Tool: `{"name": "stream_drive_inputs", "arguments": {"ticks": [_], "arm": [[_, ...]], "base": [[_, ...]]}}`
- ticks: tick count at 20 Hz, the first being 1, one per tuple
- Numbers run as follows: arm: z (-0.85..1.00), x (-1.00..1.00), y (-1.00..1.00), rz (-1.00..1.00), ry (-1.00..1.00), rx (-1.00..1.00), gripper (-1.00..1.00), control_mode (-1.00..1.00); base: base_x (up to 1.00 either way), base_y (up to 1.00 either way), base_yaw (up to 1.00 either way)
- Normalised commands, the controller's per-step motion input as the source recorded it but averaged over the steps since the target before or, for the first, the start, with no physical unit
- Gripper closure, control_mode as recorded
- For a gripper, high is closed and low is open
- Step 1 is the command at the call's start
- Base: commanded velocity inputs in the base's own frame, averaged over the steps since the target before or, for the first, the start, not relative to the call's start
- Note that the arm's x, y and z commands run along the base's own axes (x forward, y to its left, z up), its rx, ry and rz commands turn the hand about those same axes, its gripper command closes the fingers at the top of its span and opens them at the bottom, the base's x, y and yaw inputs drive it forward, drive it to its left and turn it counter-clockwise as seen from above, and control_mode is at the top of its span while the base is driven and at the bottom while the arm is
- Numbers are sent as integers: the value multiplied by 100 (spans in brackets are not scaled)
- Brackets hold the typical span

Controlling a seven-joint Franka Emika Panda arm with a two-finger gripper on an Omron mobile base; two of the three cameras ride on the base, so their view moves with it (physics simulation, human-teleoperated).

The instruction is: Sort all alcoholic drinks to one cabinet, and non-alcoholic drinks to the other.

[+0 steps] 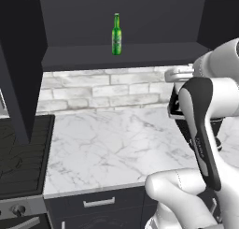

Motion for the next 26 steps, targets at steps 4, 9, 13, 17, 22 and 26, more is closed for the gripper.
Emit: {"name": "stream_drive_inputs", "arguments": {"ticks": [4,9,13,17,22,26], "arm": [[17,0,0,0,0,0,100,-100],[17,0,0,0,0,-1,100,-100],[12,0,-1,-1,-1,-4,100,-100],[10,0,-3,-1,-2,-5,100,-100],[12,2,-7,-1,-2,-5,100,-100],[20,1,-7,-1,0,-2,100,-100]], "base": [[0,0,0],[0,0,0],[0,0,0],[0,0,0],[0,0,0],[0,0,0]]}}
